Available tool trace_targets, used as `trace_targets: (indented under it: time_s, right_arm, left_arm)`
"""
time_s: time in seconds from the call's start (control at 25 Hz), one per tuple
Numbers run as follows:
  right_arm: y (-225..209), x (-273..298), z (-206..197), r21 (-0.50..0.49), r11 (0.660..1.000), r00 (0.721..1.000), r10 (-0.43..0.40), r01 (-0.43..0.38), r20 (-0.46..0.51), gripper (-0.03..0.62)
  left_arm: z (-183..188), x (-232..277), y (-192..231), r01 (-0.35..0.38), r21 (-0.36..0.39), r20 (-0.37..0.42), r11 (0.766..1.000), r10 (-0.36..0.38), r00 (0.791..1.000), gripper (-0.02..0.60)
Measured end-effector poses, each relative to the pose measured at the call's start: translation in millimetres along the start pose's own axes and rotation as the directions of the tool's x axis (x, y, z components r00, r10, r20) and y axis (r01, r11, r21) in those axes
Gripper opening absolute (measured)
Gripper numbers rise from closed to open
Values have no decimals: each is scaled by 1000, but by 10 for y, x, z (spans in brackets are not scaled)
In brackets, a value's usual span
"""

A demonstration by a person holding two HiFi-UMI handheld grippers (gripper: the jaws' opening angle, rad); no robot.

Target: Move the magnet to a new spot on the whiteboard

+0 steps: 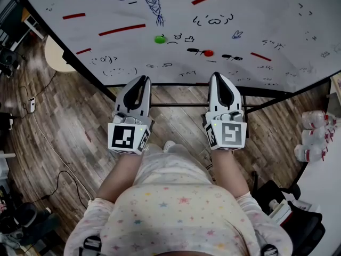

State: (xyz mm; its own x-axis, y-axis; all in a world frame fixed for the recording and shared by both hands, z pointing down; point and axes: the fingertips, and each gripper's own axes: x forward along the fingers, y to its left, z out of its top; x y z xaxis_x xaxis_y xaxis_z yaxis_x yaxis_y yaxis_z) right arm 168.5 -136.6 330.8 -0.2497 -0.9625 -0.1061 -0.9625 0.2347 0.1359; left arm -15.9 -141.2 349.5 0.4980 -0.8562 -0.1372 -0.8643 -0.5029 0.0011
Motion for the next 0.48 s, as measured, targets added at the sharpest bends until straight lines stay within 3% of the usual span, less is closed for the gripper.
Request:
trace_targets:
  time_s: [0.48]
  right_arm:
    - [-34,49,-88,55,998,1000,14,-13,-2,0]
  left_arm:
    - [-55,35,11,5,-16,-15,1000,-6,1000,32]
